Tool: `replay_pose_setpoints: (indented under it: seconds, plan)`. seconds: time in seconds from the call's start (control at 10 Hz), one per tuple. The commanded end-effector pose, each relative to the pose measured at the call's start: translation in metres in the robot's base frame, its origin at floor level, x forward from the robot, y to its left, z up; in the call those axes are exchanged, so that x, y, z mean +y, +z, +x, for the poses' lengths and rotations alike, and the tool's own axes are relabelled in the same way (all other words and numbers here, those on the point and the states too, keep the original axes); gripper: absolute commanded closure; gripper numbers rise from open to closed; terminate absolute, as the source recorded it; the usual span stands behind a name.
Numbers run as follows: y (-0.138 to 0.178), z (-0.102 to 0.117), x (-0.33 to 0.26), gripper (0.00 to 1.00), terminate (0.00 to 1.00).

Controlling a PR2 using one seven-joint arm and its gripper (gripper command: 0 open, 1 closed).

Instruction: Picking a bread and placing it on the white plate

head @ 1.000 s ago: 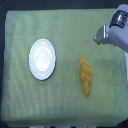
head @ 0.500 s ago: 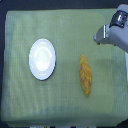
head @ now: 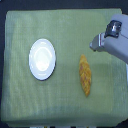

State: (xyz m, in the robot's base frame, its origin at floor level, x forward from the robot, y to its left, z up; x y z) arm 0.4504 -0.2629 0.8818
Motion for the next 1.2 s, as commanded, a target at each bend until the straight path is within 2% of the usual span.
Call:
replay_pose_setpoints:
  seconds: [0.0,0.6,1.1]
  plan:
    - [-0.051,-0.020,0.053,0.00,0.00]
    - [-0.116,-0.030,0.058,0.00,0.00]
    - [-0.154,-0.032,0.062,0.00,0.00]
